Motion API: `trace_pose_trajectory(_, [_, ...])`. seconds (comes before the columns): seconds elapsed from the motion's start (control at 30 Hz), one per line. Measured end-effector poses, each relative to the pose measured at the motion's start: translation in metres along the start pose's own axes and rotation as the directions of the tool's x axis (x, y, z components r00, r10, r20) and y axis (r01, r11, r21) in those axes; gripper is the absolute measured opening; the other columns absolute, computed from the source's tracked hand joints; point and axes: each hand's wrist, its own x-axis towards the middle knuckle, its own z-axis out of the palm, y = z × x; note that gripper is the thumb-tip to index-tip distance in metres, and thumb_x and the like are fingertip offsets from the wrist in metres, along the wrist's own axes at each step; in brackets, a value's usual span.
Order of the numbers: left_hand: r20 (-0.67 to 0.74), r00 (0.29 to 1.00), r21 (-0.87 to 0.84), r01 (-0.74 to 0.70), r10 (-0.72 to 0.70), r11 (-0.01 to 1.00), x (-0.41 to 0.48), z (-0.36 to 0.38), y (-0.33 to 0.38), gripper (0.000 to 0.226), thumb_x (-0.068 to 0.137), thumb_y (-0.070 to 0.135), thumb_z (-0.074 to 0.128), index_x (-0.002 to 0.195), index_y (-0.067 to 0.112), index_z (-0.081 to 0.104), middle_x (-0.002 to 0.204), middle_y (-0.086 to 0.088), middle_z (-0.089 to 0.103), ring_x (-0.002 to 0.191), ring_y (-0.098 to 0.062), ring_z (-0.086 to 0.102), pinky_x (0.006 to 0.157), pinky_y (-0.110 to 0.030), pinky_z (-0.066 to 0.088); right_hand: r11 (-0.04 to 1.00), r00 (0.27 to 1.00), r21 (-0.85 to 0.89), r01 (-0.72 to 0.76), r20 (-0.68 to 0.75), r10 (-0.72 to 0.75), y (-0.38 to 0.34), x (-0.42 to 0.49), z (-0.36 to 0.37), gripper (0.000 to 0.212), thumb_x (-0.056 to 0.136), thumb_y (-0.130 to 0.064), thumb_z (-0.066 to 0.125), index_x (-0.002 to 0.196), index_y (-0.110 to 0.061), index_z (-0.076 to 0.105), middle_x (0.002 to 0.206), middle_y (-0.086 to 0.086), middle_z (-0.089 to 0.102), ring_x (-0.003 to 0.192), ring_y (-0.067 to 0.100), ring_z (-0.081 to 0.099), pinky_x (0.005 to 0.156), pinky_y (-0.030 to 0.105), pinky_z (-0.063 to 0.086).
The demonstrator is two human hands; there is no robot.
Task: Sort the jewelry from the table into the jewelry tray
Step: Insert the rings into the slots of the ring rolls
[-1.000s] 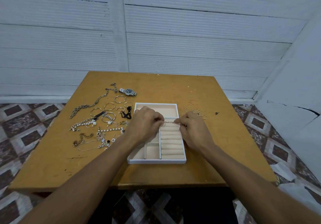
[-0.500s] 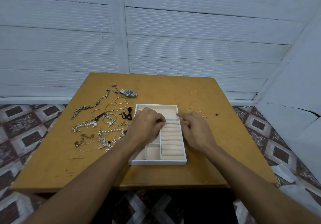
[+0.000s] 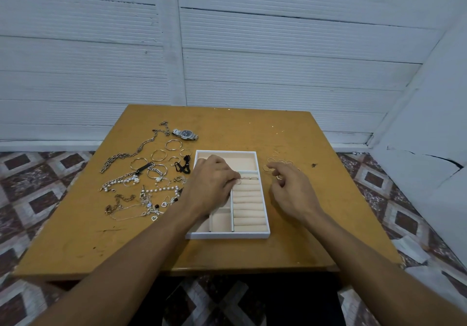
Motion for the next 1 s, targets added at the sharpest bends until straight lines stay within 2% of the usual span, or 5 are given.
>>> trace_pose_trajectory(0.27, [0.126, 0.989, 0.140, -0.099, 0.082, 0.985, -0.007, -0.005, -0.001, 0.022, 0.075, 0.020, 0.074, 0.094, 0.031, 0.075, 0.116, 0.002, 0.068, 0.111, -0.029, 0.057, 0.081, -0.044, 0.045, 1.000, 1.000, 0.012, -0.024, -0.008, 0.024, 0.004, -0.001, -0.005, 0.043, 0.088, -0.010, 0.051, 0.129, -0.023, 0.057, 0.110, -0.003, 0.059, 0.089, 0.011, 0.054, 0.083, 0.027, 0.046])
trace_pose_trajectory(0.47, [0.112, 0.990, 0.153, -0.097, 0.081, 0.984, -0.006, -0.003, -0.002, 0.027, 0.072, 0.017, 0.074, 0.095, 0.031, 0.075, 0.119, -0.001, 0.067, 0.111, -0.032, 0.058, 0.079, -0.046, 0.046, 0.999, 0.999, 0.021, -0.044, -0.030, 0.045, 0.008, 0.000, -0.011, 0.042, 0.087, -0.009, 0.052, 0.127, -0.021, 0.059, 0.107, -0.005, 0.059, 0.082, 0.011, 0.054, 0.081, 0.025, 0.044])
trace_pose_trajectory(0.63, [0.037, 0.999, 0.053, -0.023, 0.021, 0.998, 0.001, 0.000, 0.001, 0.025, 0.076, 0.020, 0.058, 0.093, 0.026, 0.075, 0.114, 0.001, 0.069, 0.109, -0.029, 0.059, 0.082, -0.042, 0.044, 0.995, 0.994, 0.041, -0.092, -0.054, 0.094, 0.018, 0.007, -0.021, 0.037, 0.086, -0.011, 0.054, 0.120, -0.021, 0.062, 0.108, -0.003, 0.061, 0.084, 0.016, 0.057, 0.081, 0.030, 0.046])
trace_pose_trajectory(0.77, [0.039, 0.999, -0.030, 0.022, -0.021, 0.999, 0.019, 0.010, 0.010, 0.023, 0.080, 0.025, 0.057, 0.094, 0.022, 0.075, 0.114, 0.002, 0.068, 0.115, -0.028, 0.055, 0.085, -0.039, 0.037, 0.987, 0.986, 0.025, -0.160, -0.049, 0.161, 0.029, 0.014, -0.031, 0.033, 0.085, -0.016, 0.058, 0.117, -0.021, 0.063, 0.108, -0.002, 0.062, 0.091, 0.020, 0.059, 0.082, 0.032, 0.046])
trace_pose_trajectory(1.0, [0.208, 0.968, -0.070, 0.157, -0.140, 0.985, 0.060, 0.035, 0.044, 0.026, 0.090, 0.036, 0.055, 0.109, 0.025, 0.070, 0.133, 0.006, 0.056, 0.132, -0.019, 0.033, 0.097, -0.035, 0.027, 0.955, 0.955, -0.034, -0.293, 0.030, 0.294, 0.052, 0.021, -0.047, 0.031, 0.089, -0.016, 0.054, 0.118, -0.014, 0.063, 0.115, 0.003, 0.062, 0.101, 0.017, 0.054, 0.085, 0.026, 0.041])
